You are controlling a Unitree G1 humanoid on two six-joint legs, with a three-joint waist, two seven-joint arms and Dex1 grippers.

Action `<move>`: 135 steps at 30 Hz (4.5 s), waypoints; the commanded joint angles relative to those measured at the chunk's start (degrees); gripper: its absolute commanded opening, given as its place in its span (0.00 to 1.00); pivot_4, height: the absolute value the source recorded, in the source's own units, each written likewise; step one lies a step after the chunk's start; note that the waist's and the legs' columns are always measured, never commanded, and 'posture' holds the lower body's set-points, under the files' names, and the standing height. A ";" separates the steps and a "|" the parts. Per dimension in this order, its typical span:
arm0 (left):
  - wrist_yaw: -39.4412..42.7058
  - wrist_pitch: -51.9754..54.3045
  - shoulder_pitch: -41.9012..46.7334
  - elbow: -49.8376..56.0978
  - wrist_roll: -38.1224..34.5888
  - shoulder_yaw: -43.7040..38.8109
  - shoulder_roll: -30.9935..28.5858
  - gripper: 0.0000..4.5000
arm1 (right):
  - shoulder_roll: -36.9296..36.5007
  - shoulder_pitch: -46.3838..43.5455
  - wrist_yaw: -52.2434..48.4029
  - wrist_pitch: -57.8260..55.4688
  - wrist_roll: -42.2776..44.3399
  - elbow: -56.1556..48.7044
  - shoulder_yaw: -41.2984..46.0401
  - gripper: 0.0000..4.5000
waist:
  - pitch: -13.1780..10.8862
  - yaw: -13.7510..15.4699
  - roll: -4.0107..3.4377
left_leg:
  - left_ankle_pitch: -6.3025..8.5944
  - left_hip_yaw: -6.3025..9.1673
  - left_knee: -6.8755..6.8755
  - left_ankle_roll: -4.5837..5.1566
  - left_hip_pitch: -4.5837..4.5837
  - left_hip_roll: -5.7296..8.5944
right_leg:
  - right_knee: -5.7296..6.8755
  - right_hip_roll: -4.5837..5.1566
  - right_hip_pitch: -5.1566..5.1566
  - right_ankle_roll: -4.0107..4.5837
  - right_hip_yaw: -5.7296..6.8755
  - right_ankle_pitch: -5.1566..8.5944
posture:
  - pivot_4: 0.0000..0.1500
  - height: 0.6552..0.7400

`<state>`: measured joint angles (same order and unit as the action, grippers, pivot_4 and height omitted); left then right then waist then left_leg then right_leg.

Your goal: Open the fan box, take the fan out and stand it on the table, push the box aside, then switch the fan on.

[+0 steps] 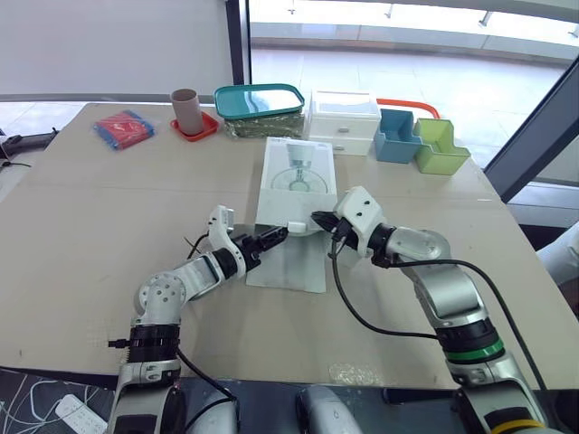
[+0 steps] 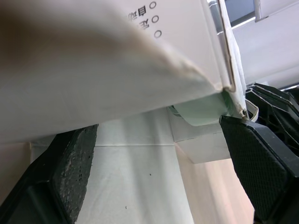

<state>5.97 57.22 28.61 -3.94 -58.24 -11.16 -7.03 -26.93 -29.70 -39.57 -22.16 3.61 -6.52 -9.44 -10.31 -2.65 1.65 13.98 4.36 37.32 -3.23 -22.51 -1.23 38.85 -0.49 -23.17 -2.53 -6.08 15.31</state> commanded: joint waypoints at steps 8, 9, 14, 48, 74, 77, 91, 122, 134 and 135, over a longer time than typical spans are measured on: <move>2.88 1.72 1.64 1.71 -1.24 -2.54 -0.14 0.98 | 0.84 -1.33 1.32 1.21 -1.16 1.60 -0.11 0.00 | -0.01 -0.01 0.01 | 0.00 0.01 -0.01 0.00 -0.03 -0.01 | -0.03 0.01 -0.03 0.00 0.00 0.00 | 1.00 1.00; 2.54 2.83 1.13 2.50 -2.34 -2.86 0.14 0.98 | 0.91 -1.42 1.53 1.47 -1.44 1.96 -0.17 0.00 | -0.01 -0.01 0.01 | 0.00 0.01 -0.01 0.00 -0.03 -0.01 | -0.03 0.01 -0.03 0.00 0.00 0.00 | 1.00 1.00; -1.27 6.62 0.06 4.41 -6.85 -5.54 1.17 0.98 | 1.46 -2.30 2.28 2.28 -1.99 3.35 -0.01 0.00 | -0.01 -0.02 0.01 | 0.00 0.02 -0.01 0.00 -0.04 -0.02 | -0.03 0.01 -0.03 0.00 0.01 0.00 | 1.00 1.00; -17.96 4.15 0.00 3.88 -10.30 -7.31 12.19 0.98 | 2.35 -1.68 2.36 2.42 -1.91 3.11 -0.43 0.00 | -0.02 0.02 0.03 | -0.01 0.02 -0.02 -0.02 -0.05 0.01 | -0.06 0.01 -0.03 0.00 0.00 -0.01 | 1.00 1.00; -21.11 -0.57 1.83 0.43 -14.19 -8.22 13.48 0.98 | 2.31 -1.14 2.26 2.48 -1.95 2.66 -0.53 0.00 | -0.02 0.02 0.03 | -0.02 0.03 -0.04 -0.06 -0.05 0.01 | -0.09 0.01 -0.03 0.00 0.00 -0.01 | 1.00 1.00; -19.65 -0.43 1.85 0.31 -13.32 -7.23 12.88 0.98 | 2.31 -1.16 2.30 2.53 -2.05 2.74 -0.59 0.00 | -0.03 0.03 0.03 | -0.02 0.03 -0.04 -0.06 -0.05 0.01 | -0.09 0.01 -0.03 0.00 0.00 -0.01 | 1.00 1.00; -15.95 -3.15 3.86 -3.75 -9.69 -6.29 15.09 0.78 | 2.43 -1.38 2.55 2.51 -2.11 2.96 -0.59 0.00 | -0.03 0.04 0.03 | -0.03 0.03 -0.04 -0.07 -0.06 0.04 | -0.12 0.02 -0.01 -0.03 0.00 -0.03 | 1.00 1.00; -12.77 10.08 -2.22 3.20 -19.35 -7.24 6.49 0.27 | 2.63 -1.30 2.90 2.89 -2.19 3.09 -0.58 0.00 | -0.03 -0.10 0.03 | -0.06 0.04 -0.23 -0.12 -0.06 -0.02 | -0.33 -0.01 -0.02 -0.10 -0.01 -0.09 | 1.00 1.00; -17.92 13.38 -10.27 10.31 -32.62 -5.14 1.50 0.27 | 2.66 -0.70 2.65 3.09 -2.21 2.81 -0.80 0.00 | -0.02 0.06 0.03 | -0.14 0.14 -0.56 -0.26 -0.03 -0.09 | -0.55 0.00 -0.02 -0.04 0.11 -0.12 | 1.00 1.00; -18.33 13.27 -10.63 10.52 -33.39 -5.03 1.30 0.27 | 2.67 -0.63 2.66 3.05 -2.19 2.74 -0.79 0.00 | -0.02 0.07 0.03 | -0.14 0.17 -0.56 -0.26 -0.04 -0.10 | -0.56 -0.01 -0.02 -0.02 0.13 -0.13 | 1.00 1.00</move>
<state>-10.86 69.94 19.48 3.89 -87.34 -17.83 -4.86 -24.18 -31.34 -36.93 -18.80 1.78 -3.23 -9.87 -10.34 -2.58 1.69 13.83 4.52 36.75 -3.49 -22.54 -1.33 38.28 -0.49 -23.18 -2.55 -5.95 15.18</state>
